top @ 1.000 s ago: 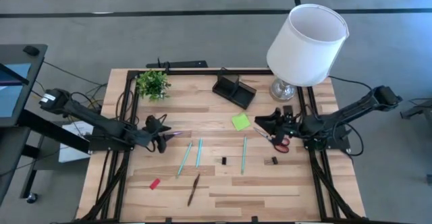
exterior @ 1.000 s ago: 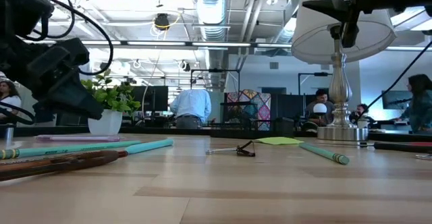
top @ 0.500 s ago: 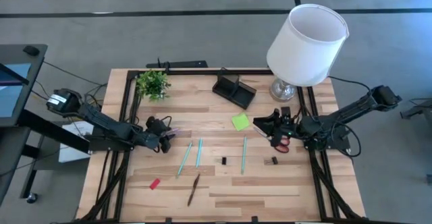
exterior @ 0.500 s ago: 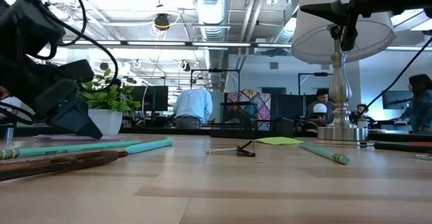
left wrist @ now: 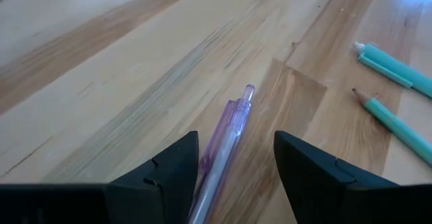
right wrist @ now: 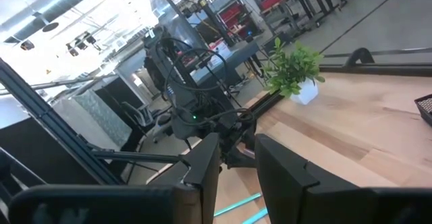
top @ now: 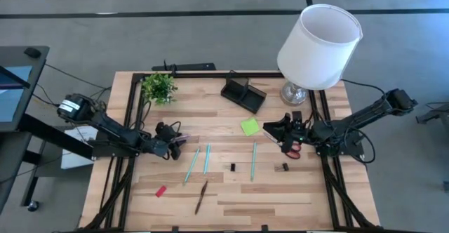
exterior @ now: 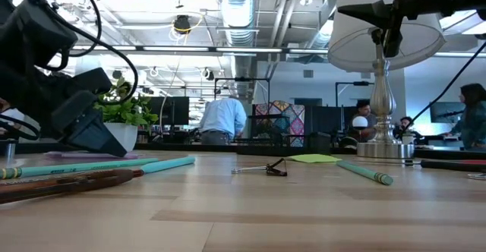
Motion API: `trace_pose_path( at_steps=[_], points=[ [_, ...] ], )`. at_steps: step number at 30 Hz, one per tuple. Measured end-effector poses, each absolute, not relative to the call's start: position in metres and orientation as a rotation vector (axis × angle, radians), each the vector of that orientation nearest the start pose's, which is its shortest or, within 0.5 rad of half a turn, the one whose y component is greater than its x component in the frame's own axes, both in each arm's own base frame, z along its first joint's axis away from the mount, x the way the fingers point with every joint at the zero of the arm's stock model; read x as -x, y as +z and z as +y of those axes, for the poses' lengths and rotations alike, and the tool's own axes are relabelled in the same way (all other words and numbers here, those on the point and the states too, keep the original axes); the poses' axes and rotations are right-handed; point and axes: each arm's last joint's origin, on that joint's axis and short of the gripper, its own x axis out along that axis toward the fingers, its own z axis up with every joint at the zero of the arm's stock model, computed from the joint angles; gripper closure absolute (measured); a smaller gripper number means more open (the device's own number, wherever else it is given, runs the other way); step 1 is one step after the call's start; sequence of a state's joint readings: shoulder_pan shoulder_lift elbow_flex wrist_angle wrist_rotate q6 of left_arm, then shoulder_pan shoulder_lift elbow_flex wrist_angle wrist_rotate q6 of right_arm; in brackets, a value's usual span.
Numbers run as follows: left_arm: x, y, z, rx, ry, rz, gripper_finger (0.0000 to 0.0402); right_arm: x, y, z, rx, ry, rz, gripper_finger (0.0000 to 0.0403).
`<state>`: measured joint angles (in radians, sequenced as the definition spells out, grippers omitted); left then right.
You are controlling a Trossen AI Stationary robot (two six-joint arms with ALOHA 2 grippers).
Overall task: Pick and place office supplies into organizer
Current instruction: Put the purple pen into the black desk organizer
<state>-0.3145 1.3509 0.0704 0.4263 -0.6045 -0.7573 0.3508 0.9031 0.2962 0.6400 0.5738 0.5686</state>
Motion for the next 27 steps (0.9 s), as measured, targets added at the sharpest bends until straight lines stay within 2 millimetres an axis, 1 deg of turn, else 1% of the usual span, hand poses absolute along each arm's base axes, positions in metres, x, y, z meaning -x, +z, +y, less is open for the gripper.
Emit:
trace_pose_path(
  at_steps=[7, 16, 21, 25, 27],
  points=[
    [-0.147, 0.066, -0.029, 0.207, 0.568, 0.656, 0.0211, -0.178, 0.223, 0.048, -0.579, -0.210, -0.089, 0.0312],
    [-0.152, 0.058, -0.030, 0.210, 0.604, 0.605, 0.0211, -0.178, 0.223, 0.048, -0.578, -0.210, -0.087, 0.0312],
    [-0.154, 0.055, -0.031, 0.310, 0.653, 0.534, 0.0211, -0.178, 0.223, 0.048, -0.578, -0.210, -0.087, 0.0312],
    [-0.155, 0.053, -0.036, 0.243, 0.636, 0.538, 0.0213, -0.178, 0.223, 0.048, -0.577, -0.210, -0.087, 0.0312],
    [-0.155, 0.050, -0.036, 0.203, 0.658, 0.553, 0.0218, -0.178, 0.223, 0.048, -0.577, -0.210, -0.087, 0.0312]
  ],
)
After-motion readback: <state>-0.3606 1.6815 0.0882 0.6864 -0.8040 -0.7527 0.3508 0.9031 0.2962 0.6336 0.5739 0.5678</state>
